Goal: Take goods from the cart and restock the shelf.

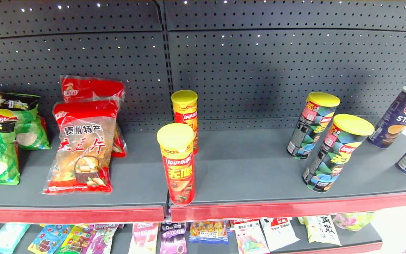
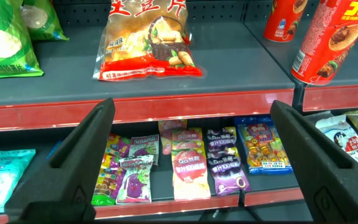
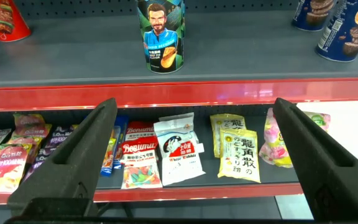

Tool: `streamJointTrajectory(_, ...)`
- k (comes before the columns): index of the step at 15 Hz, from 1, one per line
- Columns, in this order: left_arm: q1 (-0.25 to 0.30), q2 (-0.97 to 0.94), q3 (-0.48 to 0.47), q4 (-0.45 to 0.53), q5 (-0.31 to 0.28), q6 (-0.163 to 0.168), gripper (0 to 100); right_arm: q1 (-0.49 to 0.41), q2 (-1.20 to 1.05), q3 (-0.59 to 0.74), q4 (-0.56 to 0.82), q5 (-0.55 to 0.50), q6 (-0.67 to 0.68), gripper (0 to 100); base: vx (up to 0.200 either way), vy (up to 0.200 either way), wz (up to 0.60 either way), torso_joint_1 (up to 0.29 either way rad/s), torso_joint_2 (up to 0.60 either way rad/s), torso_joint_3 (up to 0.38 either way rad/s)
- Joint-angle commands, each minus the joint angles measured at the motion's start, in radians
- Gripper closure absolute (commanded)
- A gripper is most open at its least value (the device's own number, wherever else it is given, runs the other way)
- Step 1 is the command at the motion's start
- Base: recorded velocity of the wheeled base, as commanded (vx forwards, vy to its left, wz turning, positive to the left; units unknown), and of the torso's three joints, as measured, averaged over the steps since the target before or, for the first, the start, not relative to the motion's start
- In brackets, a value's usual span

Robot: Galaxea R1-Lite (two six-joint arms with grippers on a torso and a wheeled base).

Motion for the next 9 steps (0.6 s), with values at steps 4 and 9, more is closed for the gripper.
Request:
streamJointTrajectory(4, 0.000, 0.000, 0.000, 0.000, 0.000, 0.000, 0, 0.001, 0.001, -0.001, 0.000, 0.004, 0.000, 0, 0.000, 0.000, 0.00, 0.000, 0.00, 0.000)
streamJointTrajectory(9, 0.000, 0.000, 0.000, 0.000, 0.000, 0.000, 0, 0.001, 0.001, 0.000, -0.002, 0.007, 0.000, 0, 0.000, 0.000, 0.00, 0.000, 0.00, 0.000)
